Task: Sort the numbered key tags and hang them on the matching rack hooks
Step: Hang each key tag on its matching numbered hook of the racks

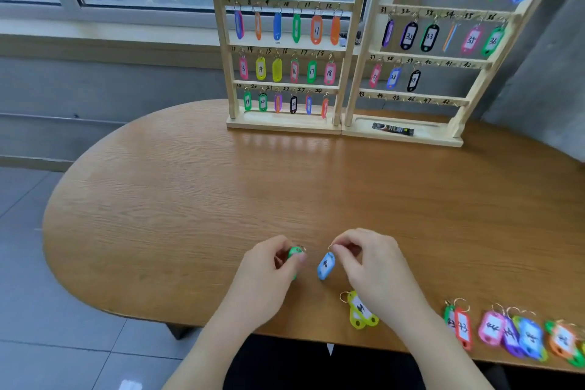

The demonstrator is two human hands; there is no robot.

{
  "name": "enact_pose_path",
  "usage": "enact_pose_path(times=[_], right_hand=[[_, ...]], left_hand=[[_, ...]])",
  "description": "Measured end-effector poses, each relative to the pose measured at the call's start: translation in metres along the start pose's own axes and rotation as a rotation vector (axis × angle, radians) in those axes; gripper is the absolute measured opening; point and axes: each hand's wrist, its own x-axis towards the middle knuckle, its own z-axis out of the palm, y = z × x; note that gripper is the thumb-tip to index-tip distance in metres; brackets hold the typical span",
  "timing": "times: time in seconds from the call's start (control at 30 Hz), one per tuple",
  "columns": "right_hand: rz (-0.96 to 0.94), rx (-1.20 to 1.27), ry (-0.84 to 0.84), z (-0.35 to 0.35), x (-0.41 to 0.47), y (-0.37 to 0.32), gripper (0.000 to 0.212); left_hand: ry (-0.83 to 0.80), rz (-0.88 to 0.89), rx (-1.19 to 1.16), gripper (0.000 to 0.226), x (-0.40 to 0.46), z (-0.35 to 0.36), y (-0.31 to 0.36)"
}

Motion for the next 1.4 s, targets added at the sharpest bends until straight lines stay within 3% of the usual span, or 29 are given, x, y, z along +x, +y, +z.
enact_pose_path(times=[0.27, 0.4, 0.67, 1.0, 1.13, 1.4], right_hand=[[0.103, 0.222, 0.113, -0.030, 0.019, 0.015, 0.019], [0.221, 0.475, 0.142, -0.050, 0.028, 0.029, 0.016], [0.290, 0.734, 0.162, -0.094, 0.048, 0.055, 0.011], [0.248, 0.736, 0.282, -0.153, 0.121, 0.082, 0.013], [0.226, 0.673, 0.342, -0.171, 0.160, 0.095, 0.014], [0.177, 0.733, 0.441, -0.183, 0.232, 0.121, 0.010]], left_hand=[[-0.136, 0.135, -0.192, 0.019, 0.030, 0.014, 0.032], [-0.165, 0.210, -0.194, 0.024, 0.048, 0.028, 0.051], [-0.216, 0.356, -0.161, 0.029, 0.094, 0.061, 0.101], [-0.080, 0.503, -0.204, 0.020, 0.176, 0.079, 0.179], [0.005, 0.566, -0.078, 0.021, 0.219, 0.091, 0.200], [0.104, 0.525, 0.011, 0.023, 0.288, 0.112, 0.240]])
